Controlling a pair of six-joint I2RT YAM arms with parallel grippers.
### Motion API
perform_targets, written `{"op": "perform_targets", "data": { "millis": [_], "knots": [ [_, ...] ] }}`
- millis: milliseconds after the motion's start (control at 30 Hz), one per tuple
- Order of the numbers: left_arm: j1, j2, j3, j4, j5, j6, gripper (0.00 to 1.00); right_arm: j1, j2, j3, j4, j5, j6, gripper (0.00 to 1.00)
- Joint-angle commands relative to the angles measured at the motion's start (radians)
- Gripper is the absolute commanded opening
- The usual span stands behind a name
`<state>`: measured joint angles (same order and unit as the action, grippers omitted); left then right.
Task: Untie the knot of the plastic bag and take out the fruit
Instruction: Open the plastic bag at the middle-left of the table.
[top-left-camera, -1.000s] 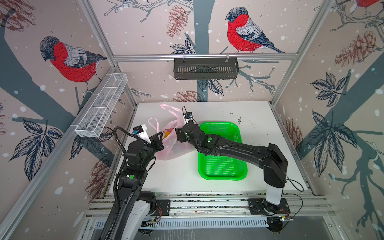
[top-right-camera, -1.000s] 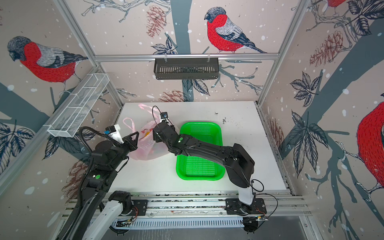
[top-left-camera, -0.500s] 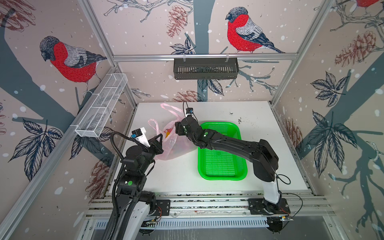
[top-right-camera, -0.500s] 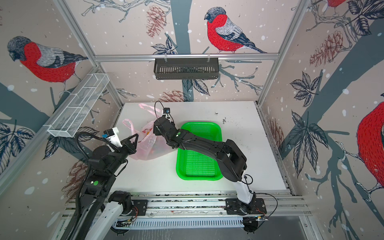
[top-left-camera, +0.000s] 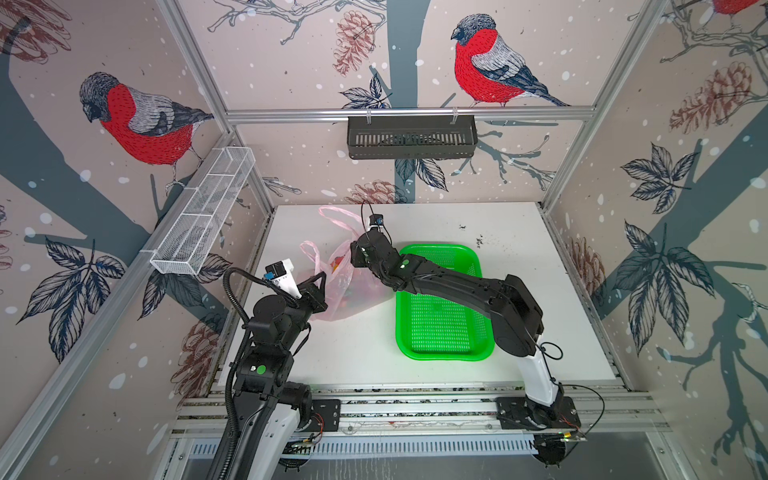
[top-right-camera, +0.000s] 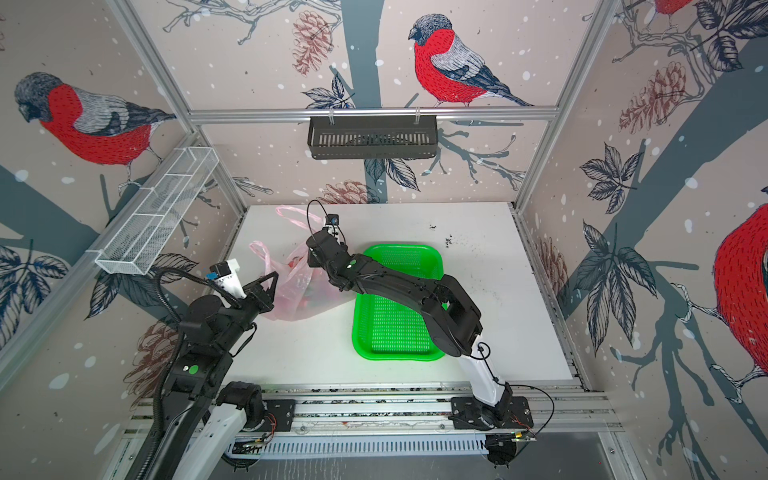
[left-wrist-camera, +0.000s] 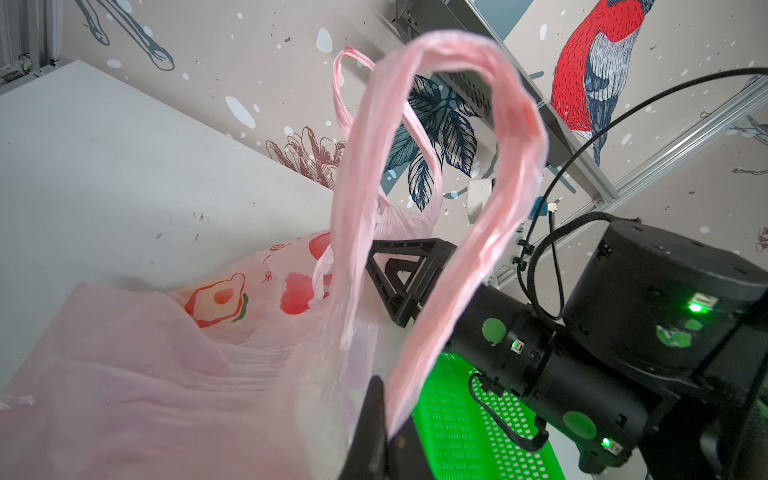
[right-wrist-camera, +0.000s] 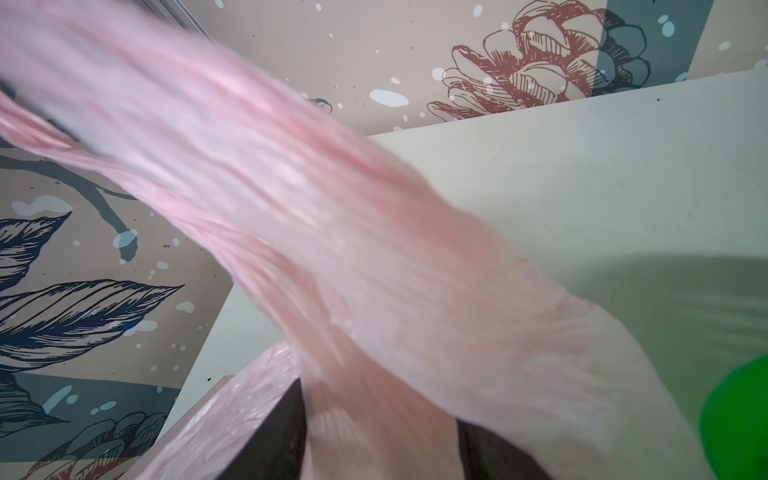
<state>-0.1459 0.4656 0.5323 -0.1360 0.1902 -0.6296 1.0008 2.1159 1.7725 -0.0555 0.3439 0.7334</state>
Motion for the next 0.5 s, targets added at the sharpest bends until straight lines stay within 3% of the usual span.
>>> {"op": "perform_targets", "data": {
  "millis": [0, 67, 200, 333, 400, 467],
  "knots": [
    [0.001, -0.008, -0.005, 0.036, 0.005, -0.003, 0.04, -0.001, 0.002, 0.004, -0.005, -0.012, 0.009, 0.39],
    [0.001, -0.011, -0.01, 0.038, 0.003, -0.003, 0.04, 0.0, -0.001, 0.002, -0.021, -0.02, 0.011, 0.28],
    [0.0, -0.013, -0.017, 0.037, -0.001, -0.01, 0.06, 0.011, -0.044, -0.038, -0.029, -0.028, -0.005, 0.16],
    [0.002, -0.003, -0.006, 0.019, -0.007, -0.027, 0.06, 0.028, -0.127, -0.116, -0.033, -0.037, -0.031, 0.11],
    [0.002, 0.016, 0.021, -0.019, -0.012, -0.029, 0.0, 0.04, -0.169, -0.158, -0.045, -0.043, -0.044, 0.1],
    [0.002, 0.026, 0.045, -0.059, -0.02, -0.033, 0.0, 0.052, -0.209, -0.196, -0.063, -0.063, -0.053, 0.09]
  ]
}}
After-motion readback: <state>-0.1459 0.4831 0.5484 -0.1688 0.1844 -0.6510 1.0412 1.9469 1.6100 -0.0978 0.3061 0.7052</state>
